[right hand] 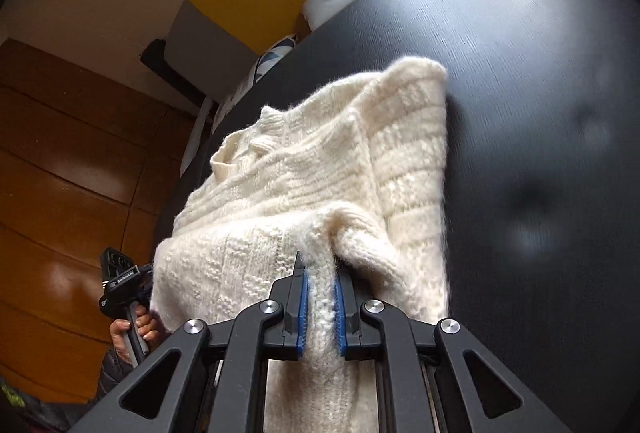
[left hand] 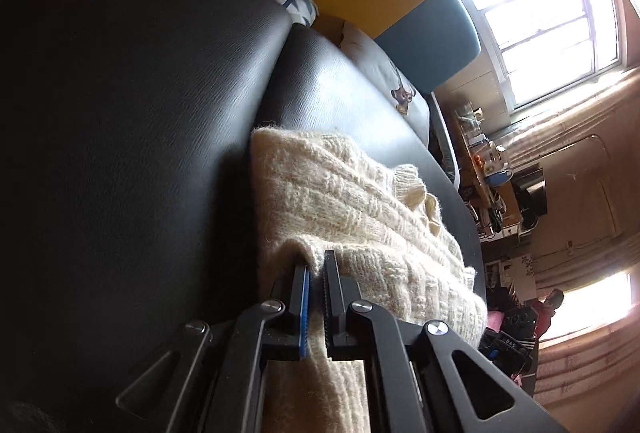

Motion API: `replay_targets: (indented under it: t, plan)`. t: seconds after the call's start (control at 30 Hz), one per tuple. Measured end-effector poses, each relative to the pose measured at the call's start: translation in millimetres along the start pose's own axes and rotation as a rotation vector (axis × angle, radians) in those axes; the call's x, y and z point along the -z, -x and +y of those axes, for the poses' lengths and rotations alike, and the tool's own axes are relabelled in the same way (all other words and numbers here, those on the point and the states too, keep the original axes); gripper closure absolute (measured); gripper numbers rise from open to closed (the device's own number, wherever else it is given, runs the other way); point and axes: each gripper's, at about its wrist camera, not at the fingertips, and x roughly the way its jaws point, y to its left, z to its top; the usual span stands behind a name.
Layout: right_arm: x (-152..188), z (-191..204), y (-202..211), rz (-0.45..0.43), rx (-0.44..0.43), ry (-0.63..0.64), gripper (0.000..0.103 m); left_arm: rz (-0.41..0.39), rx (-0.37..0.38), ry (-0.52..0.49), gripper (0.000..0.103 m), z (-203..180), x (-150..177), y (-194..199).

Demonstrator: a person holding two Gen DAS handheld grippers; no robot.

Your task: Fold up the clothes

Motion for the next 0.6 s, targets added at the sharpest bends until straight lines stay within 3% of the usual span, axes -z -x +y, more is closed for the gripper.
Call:
replay_targets:
  t: [0.1,0.17,0.27,0.3,0.33,0.6]
  plan:
    - [31,-1,14,0.005,-0.023,-0.018,0.092,-0.003,0.012,0.024,0.098,6,22,18]
    - [41,-4,22,-0.008,-0.074,-0.055,0.086,-0.005,0.021,0.04,0.097,9,37,31]
    - [49,-3,34,-0.021,-0.153,-0.121,0.057,-0.015,0.04,0.051,0.091,13,54,48]
    - [52,1,40,-0.029,-0.174,-0.119,0.04,-0.02,0.048,0.043,0.09,14,58,54]
    - [56,6,45,-0.028,-0.19,-0.109,0.029,-0.024,0.055,0.035,0.09,15,62,59]
    - [101,23,61,0.017,-0.192,-0.013,0.027,-0.044,0.108,0.023,0.075,29,94,88]
